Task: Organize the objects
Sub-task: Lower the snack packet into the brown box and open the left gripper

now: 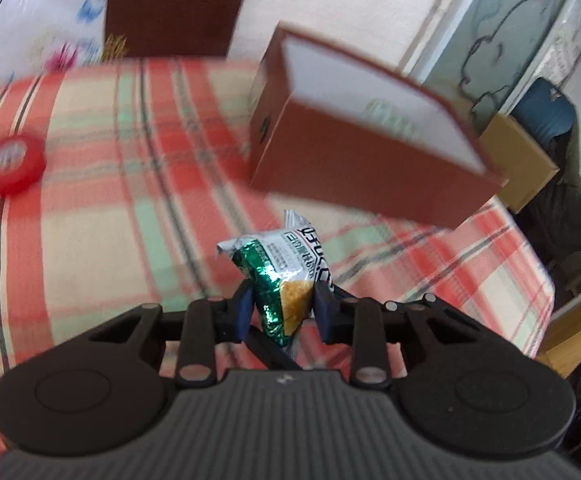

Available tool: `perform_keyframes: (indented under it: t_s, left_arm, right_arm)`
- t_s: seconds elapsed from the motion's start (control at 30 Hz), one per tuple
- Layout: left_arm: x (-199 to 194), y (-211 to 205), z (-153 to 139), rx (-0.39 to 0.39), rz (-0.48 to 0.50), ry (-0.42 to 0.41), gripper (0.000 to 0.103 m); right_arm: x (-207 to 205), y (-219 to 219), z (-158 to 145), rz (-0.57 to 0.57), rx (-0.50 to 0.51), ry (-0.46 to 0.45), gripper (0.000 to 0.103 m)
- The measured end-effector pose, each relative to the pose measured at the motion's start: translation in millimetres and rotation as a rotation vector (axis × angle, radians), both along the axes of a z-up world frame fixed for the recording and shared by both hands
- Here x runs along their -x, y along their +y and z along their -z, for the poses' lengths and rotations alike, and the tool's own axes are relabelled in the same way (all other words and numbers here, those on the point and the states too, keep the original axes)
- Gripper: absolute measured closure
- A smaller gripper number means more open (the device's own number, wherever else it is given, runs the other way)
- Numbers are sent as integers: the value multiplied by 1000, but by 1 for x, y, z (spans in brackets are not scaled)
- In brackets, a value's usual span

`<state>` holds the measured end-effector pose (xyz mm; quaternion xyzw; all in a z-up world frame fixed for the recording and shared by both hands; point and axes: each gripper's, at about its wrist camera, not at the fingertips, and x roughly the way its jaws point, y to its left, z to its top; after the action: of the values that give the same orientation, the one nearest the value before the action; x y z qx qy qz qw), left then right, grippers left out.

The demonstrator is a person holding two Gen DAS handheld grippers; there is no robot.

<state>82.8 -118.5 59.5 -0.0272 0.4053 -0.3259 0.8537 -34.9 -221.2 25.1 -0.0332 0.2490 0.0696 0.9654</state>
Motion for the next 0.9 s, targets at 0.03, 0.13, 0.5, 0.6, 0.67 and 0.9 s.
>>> perform_keyframes:
  t_s: [0.03, 0.13, 0.5, 0.6, 0.67, 0.9]
  left_arm:
    - [-3, -6, -11, 12, 12, -31, 70]
    - [-16, -34, -41, 30, 55, -129, 69]
    - [-72, -143, -51, -47, 84, -247, 64]
    - [-76, -145, -43, -162, -14, -272, 56]
    - [-74, -137, -42, -169, -37, -275, 49]
    - [-49, -126, -57, -212, -55, -358, 44]
  right_arm:
    - [1, -1, -7, 15, 24, -52, 55]
    - [-5, -16, -30, 76, 42, -179, 55]
    - [-83, -98, -61, 272, 16, -264, 51]
    - [-114, -113, -44, 342, 40, -194, 38]
    - [-116, -123, -43, 366, -24, -182, 39]
    - [-95, -115, -47, 375, -42, -207, 37]
